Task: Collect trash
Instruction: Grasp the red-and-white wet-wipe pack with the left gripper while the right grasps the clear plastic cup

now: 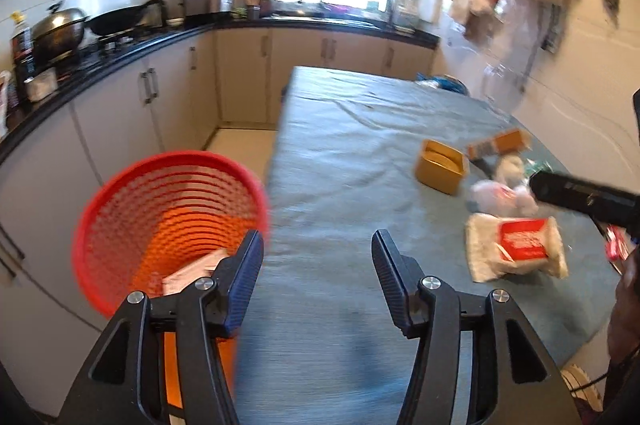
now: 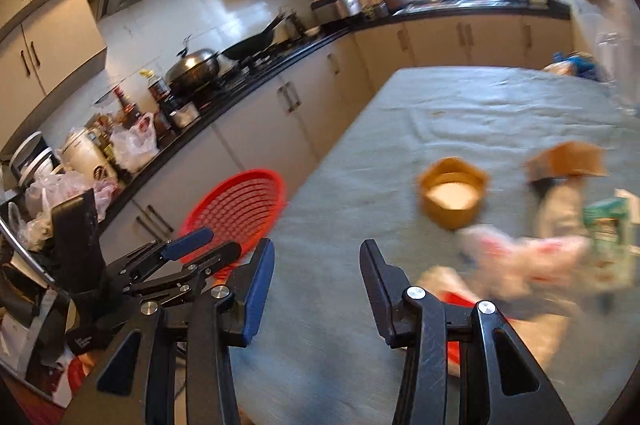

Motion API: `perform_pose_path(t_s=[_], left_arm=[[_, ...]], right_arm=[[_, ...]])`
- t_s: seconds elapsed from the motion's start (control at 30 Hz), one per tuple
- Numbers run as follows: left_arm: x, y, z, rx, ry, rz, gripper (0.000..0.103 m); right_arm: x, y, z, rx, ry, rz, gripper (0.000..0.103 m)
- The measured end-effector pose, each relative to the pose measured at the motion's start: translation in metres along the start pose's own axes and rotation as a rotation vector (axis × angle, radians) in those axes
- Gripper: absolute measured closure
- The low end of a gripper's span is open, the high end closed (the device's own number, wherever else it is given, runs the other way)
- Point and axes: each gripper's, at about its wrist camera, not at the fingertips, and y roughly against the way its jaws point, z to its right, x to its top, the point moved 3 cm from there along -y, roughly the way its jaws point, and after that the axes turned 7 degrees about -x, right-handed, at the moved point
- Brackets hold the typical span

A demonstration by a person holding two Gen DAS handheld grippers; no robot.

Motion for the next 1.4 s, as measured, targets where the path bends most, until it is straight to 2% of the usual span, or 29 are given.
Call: perform_pose_path(t_s=[0.17,0.27,0.4,0.53,0.6,0.67,0.7,0.73,0.87,1.0,1.1,1.4], left_arm=[[-0.002,-0.021,0.037,-0.072,-0.053,-0.047,0.048],[-0.005,-0.032,0.059,-0.109,-0.088,-0.074,0.047],[-0.009,-0.041,0.082,-0.144,-0.135,-0.094,0.047],[-0.011,-0.045,0.092,-0.165,-0.154,-0.108,0.046],[-0.013,-0.044,0.095,-0.173,-0.157,-0.113,0.045],[-0.014,-0.044,0.098,-0.179,-0.164,-0.116,0.043],[-0.015,-0.045,0.100,-0.179,-0.169,-0.119,0.042],[-0.015,-0.045,0.102,-0.180,-0.174,-0.122,0.042],[-0.016,-0.048,0.105,-0.185,-0.180,-0.131,0.040],[-0.015,-0.053,0.111,-0.223,-0.163,-0.151,0.037],[-0.015,-0.056,0.124,-0.254,-0.188,-0.169,0.031],[-0.018,-0.065,0.157,-0.310,-0.298,-0.208,0.031]], right_arm=[[-0.013,0.042,0.058,-0.171,-0.050,0.075,0.055],[-0.027,0.053,0.087,-0.264,-0.067,0.075,0.056],[-0.043,0.056,0.105,-0.313,-0.072,0.042,0.065],[-0.049,0.047,0.107,-0.358,-0.033,0.023,0.070],[-0.050,0.039,0.105,-0.357,-0.019,0.009,0.073],[-0.052,0.031,0.104,-0.387,-0.002,-0.010,0.082],[-0.053,0.029,0.105,-0.401,-0.001,-0.015,0.094],[-0.053,0.030,0.107,-0.400,-0.010,-0.010,0.097],[-0.049,0.046,0.120,-0.441,-0.041,0.045,0.098],[-0.043,0.066,0.131,-0.474,-0.071,0.103,0.098],[-0.041,0.076,0.138,-0.446,-0.113,0.123,0.098],[-0.045,0.090,0.155,-0.397,-0.178,0.152,0.098]])
